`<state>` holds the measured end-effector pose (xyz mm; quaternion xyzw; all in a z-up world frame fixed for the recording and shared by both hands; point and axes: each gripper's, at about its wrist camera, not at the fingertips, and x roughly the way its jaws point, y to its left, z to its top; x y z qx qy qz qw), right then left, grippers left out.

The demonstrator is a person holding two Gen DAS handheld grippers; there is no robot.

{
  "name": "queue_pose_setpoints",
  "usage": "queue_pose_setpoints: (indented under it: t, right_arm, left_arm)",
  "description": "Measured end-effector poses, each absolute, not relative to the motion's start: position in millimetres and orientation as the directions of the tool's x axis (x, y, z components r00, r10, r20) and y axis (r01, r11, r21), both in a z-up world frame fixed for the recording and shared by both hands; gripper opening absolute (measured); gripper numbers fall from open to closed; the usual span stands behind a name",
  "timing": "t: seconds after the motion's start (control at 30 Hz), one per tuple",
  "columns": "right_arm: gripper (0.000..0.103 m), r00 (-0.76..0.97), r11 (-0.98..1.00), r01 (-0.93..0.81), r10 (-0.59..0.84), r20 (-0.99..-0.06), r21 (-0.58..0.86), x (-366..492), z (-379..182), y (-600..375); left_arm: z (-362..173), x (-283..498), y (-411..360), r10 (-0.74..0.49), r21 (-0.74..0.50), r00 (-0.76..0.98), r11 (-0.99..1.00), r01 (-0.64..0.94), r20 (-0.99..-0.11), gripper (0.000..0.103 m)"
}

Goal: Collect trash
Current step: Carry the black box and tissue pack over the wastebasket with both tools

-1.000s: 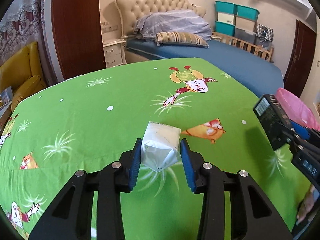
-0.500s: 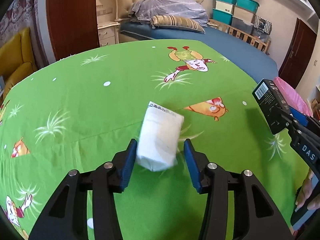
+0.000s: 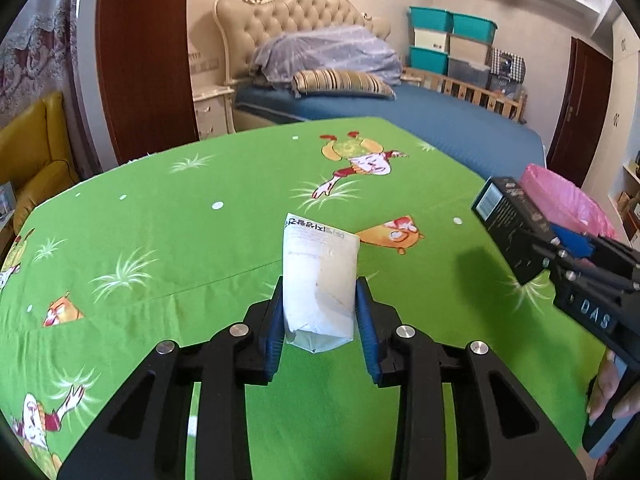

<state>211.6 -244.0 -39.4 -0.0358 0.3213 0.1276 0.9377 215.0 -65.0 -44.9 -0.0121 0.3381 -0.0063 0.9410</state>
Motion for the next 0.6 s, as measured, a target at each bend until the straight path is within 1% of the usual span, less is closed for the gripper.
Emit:
queue_pose_setpoints:
  t: [0.27, 0.43, 0.6]
  right_arm:
    - [0.038, 0.764, 0.948, -0.317, 0.264, -0.588, 0.014, 172, -43, -247]
    - [0.038, 0.782, 0.945, -0.327, 0.284, -0.555, 0.023, 153, -37, -254]
    - [0.038, 0.806, 0.947, -0.319, 0.290, -0.515, 0.035, 143, -27, -265]
  left_arm:
    - [-31, 186, -73, -0.012, -0.009, 0.831, 1.000, 0.008, -0.556, 0.032]
    - [-24, 172, -90, -0.022, 0.026, 0.863, 0.999, 0.041, -0.505, 0.032]
    - [-20, 164, -106, -0.039, 0.055, 0.878, 0.996, 0.074, -0.477, 0.032]
